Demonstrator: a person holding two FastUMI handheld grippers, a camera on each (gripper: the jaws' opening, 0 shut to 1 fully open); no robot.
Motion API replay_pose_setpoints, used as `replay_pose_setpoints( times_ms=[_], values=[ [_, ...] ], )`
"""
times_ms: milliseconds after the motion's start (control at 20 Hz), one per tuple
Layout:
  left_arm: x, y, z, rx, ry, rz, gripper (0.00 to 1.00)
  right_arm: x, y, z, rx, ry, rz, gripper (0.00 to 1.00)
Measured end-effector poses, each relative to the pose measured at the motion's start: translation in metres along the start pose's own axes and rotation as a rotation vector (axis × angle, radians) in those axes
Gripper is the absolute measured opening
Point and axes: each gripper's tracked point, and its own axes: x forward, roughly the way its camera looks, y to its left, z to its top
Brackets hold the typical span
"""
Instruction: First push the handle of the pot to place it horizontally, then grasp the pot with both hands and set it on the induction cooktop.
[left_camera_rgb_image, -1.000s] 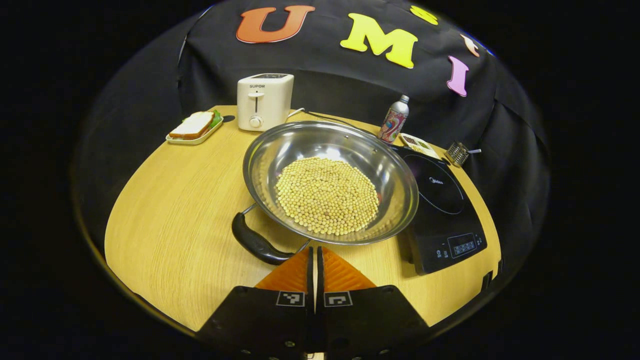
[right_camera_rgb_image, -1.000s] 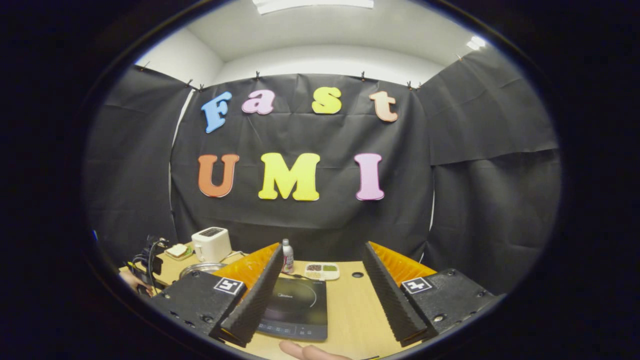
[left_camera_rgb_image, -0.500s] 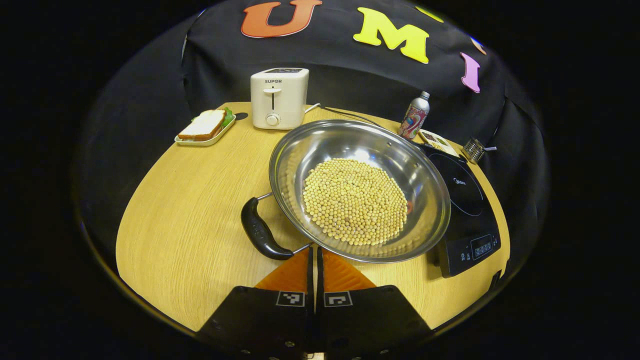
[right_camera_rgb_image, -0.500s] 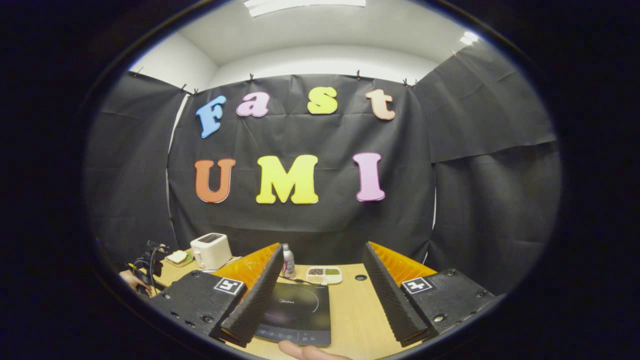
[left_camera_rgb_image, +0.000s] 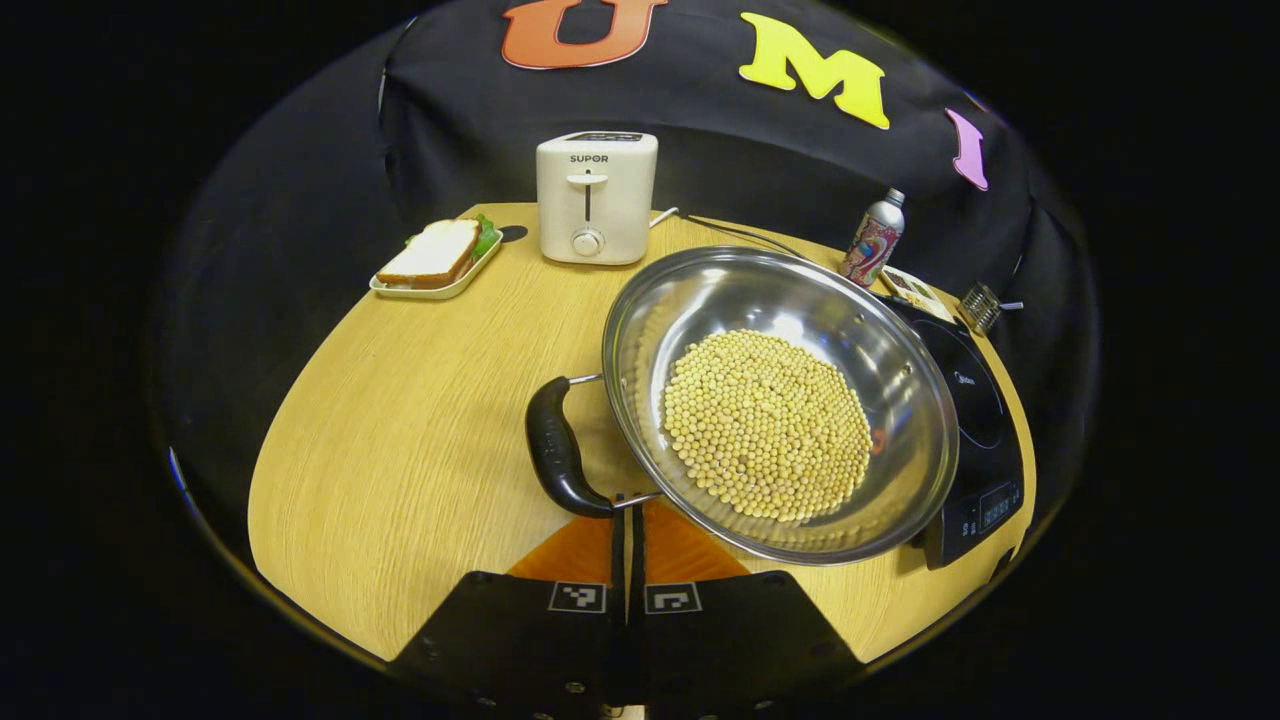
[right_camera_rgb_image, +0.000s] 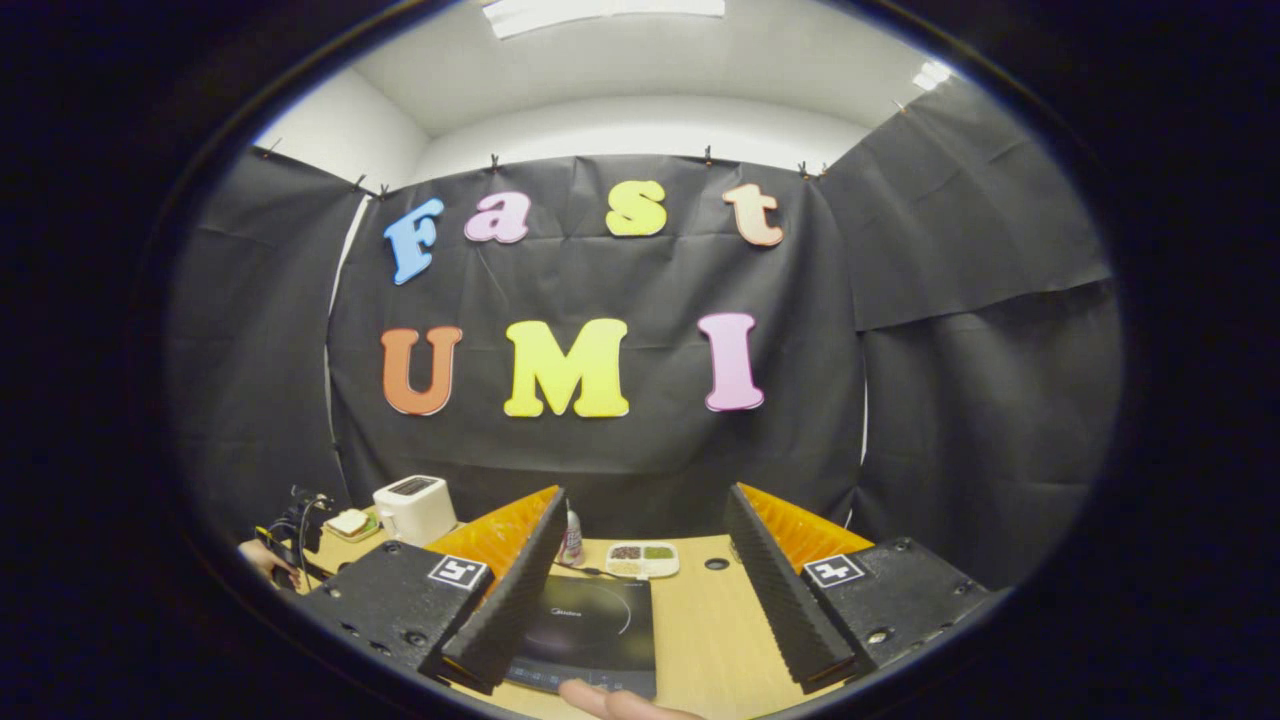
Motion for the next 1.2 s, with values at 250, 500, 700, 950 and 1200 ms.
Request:
replay_pose_setpoints(
  times_ms=[250,500,700,950,1200],
  values=[
    [0.012,0.009,0.014,0.017,0.002,0.030,0.00,0.005,0.003,0.000,0.010,-0.011,0.005,0.96],
    [0.027,0.019,0.033,0.029,-0.009,0.069,0.00,0.016,-0.006,0.000,-0.005,-0.030,-0.026,0.96],
    [0.038,0.024,0.045,0.013,-0.019,0.074,0.13,0.025,-0.010,-0.006,-0.010,-0.023,-0.055,0.96],
    [0.051,0.029,0.059,-0.006,-0.039,0.088,0.13,0.034,-0.005,-0.020,-0.007,0.007,-0.056,1.00],
    [0.055,0.030,0.065,-0.029,-0.070,0.092,0.00,0.042,0.000,-0.029,0.028,0.037,-0.069,0.96]
  ],
)
